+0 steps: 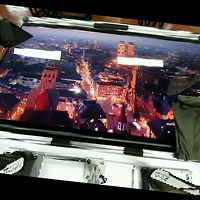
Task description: Fold the shirts.
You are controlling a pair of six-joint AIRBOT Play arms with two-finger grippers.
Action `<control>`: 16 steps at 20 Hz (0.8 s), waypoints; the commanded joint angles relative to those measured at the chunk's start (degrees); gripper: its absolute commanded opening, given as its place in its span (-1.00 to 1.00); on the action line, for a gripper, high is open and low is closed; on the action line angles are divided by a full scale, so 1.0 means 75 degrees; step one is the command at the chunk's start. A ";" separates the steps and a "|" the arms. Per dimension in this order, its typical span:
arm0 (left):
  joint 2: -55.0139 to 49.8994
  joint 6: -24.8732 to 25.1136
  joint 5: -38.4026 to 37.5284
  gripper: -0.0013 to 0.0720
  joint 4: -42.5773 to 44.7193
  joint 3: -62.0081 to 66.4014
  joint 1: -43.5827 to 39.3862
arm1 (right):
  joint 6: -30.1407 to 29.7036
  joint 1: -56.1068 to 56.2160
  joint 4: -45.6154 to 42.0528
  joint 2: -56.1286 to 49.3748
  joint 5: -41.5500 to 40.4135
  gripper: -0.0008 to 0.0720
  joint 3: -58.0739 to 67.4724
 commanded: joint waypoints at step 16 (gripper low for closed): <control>-0.0058 0.0090 0.0058 -0.88 0.0000 0.0000 0.0003 | 0.0440 0.0006 -0.3433 0.0414 0.2022 -0.75 -0.3485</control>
